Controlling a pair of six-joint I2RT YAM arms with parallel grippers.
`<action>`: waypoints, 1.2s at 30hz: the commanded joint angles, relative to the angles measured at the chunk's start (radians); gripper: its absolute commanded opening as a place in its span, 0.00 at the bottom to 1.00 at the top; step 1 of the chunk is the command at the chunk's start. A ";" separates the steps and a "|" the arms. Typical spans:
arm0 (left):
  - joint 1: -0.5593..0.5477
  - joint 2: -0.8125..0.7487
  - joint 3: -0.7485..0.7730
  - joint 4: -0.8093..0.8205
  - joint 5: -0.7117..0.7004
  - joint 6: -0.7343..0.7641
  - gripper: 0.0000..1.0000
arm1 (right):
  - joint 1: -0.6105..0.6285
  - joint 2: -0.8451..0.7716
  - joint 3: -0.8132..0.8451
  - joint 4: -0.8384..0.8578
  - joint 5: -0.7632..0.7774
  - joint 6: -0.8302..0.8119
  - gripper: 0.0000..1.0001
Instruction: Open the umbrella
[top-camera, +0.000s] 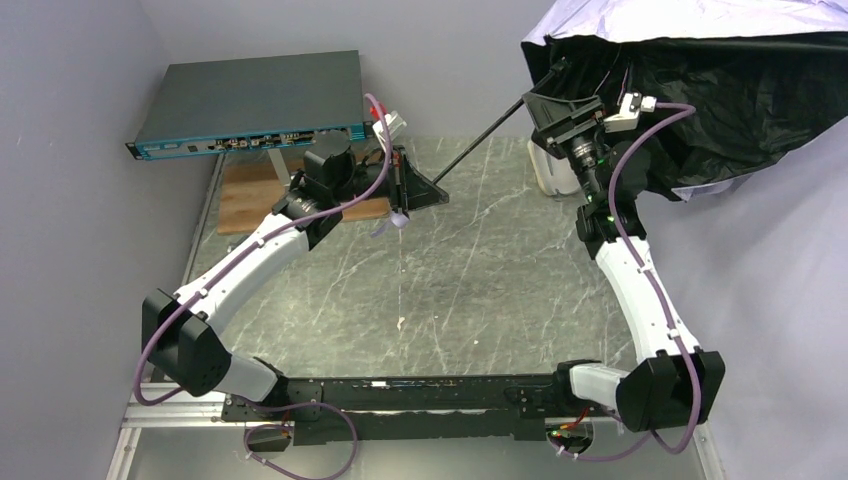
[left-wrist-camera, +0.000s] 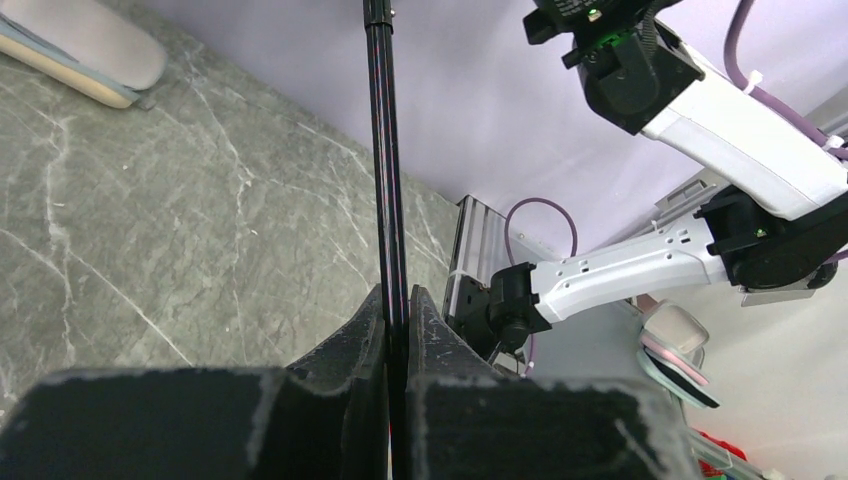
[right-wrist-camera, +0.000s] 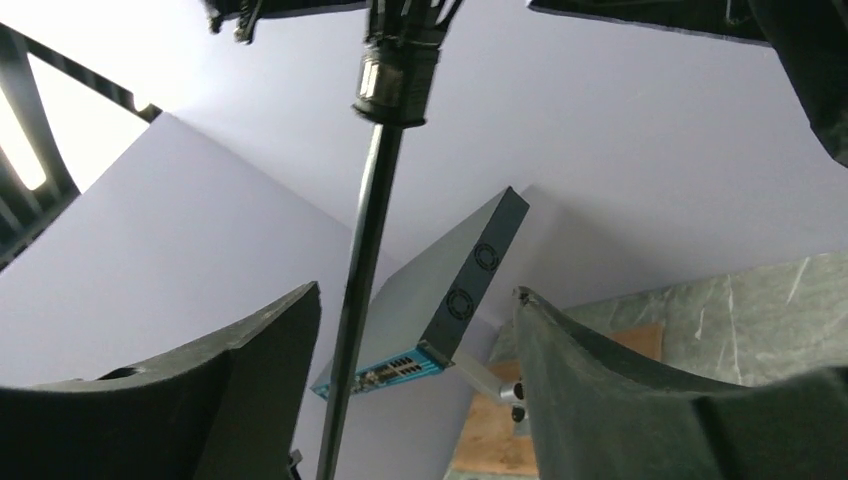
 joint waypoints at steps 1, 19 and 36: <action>0.002 -0.018 0.017 0.178 0.064 0.018 0.00 | -0.003 0.039 0.064 0.114 0.047 0.003 0.64; -0.016 -0.106 -0.058 -0.203 0.052 0.371 0.00 | -0.037 0.129 0.195 0.129 0.239 -0.081 0.00; -0.053 0.001 -0.024 -0.570 -0.112 0.682 0.70 | 0.126 0.088 0.286 -0.570 0.591 -0.517 0.00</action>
